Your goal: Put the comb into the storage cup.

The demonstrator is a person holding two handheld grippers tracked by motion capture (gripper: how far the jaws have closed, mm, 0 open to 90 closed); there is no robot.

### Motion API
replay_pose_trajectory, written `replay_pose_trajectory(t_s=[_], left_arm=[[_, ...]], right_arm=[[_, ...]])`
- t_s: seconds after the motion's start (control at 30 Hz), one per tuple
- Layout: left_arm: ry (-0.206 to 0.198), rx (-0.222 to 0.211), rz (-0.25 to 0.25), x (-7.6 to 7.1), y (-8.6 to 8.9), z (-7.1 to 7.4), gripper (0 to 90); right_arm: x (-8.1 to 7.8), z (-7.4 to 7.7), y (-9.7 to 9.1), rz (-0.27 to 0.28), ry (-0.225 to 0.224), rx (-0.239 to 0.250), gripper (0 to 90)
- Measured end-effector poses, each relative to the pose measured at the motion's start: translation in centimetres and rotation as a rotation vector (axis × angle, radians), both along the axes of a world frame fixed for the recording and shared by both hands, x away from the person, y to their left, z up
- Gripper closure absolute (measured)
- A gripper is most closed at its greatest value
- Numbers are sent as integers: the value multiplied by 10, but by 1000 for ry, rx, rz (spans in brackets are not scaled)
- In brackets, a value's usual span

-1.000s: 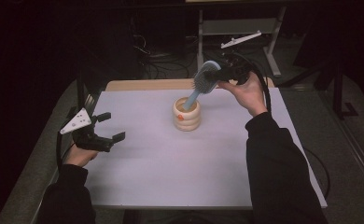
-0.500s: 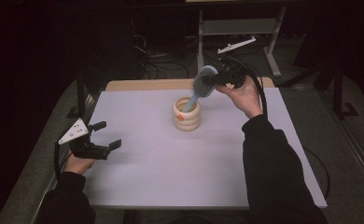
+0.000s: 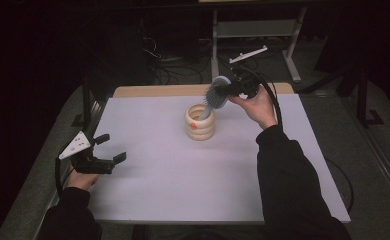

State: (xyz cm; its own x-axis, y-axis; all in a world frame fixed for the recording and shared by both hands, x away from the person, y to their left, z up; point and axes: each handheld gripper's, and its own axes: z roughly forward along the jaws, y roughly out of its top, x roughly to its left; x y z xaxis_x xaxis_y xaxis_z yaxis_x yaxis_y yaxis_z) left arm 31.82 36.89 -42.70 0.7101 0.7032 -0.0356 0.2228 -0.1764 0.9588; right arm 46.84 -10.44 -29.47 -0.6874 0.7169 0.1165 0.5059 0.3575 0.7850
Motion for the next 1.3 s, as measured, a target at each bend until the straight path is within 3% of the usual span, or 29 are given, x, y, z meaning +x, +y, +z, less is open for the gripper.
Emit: replay_pose_trajectory(t_s=[0.27,0.63,0.83,0.97,1.07,1.17,1.27,1.3], left_arm=[[1,4,6,-1,1,-2,0],[13,-6,4,-2,3,-3,0],[8,-12,2,-2,2,-3,0],[11,-17,1,-2,3,-3,0],[15,-20,2,-2,3,-3,0],[17,-19,1,-2,3,-3,0],[13,-21,1,-2,3,-3,0],[12,-22,3,-2,3,-3,0]], right_arm=[[5,-9,6,4,13,-10,560],[8,-19,13,13,27,18,556],[9,-20,14,-2,43,33,500],[11,-21,11,5,71,78,434],[10,-22,11,-5,62,81,328],[9,-23,12,-17,50,34,152],[7,-25,12,-4,46,26,79],[7,-25,12,-4,48,12,17]])
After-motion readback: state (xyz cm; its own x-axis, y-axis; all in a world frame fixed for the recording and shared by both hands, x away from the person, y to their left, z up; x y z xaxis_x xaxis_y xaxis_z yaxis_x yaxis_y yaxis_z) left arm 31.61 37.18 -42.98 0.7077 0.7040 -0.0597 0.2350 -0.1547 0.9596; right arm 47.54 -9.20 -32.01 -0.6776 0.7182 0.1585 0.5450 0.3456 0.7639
